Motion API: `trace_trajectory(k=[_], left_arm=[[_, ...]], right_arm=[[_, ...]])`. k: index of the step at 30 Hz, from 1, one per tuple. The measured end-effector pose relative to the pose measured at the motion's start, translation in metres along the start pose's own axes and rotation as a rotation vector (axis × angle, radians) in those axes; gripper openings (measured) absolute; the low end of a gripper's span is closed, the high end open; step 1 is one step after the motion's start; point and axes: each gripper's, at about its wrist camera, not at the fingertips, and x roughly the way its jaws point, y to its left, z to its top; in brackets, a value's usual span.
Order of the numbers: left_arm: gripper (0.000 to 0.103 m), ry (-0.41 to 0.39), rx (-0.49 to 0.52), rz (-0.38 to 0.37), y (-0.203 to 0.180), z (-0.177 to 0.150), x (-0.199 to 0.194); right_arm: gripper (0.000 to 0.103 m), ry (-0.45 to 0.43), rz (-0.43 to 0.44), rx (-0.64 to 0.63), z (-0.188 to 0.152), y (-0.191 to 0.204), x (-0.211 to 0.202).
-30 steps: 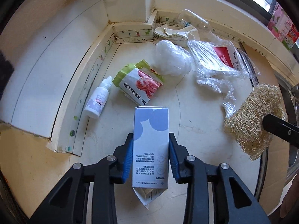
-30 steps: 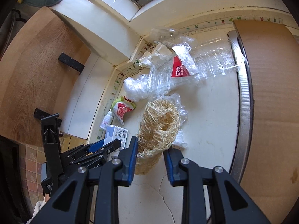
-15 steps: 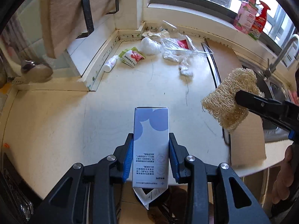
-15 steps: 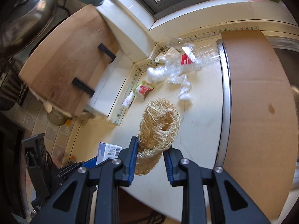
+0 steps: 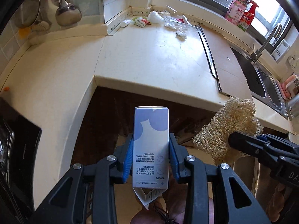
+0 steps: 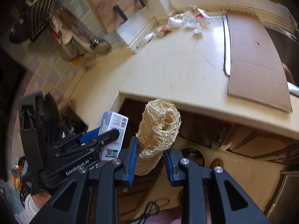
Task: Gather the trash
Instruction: 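Carry the milk carton and noodle bundle down to the floor bin, then open both tools over the bin to drop the items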
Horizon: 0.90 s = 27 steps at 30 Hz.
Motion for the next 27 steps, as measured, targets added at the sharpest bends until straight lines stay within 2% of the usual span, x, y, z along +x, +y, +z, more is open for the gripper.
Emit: trace_trajectory(k=[6,11,18,27], left_arm=[[0.033,0.057,-0.037,-0.009,0.001,-0.044,0.013],[0.033,0.091,-0.132,-0.005,0.014,-0.065,0.04],[0.033,0.196,-0.232,0.007,0.036,-0.096,0.13],[0.036,0.286,-0.245,-0.003,0.062,-0.122,0.22]], right_arm=[[0.026,0.088,-0.048,-0.042,-0.029,-0.005,0.014],[0.027,0.166,-0.109,-0.106,-0.041,-0.015,0.052],[0.027,0.284,-0.128,-0.122,-0.062,-0.046,0.135],[0.03,0.384,-0.176,-0.121,-0.074,-0.08,0.236]])
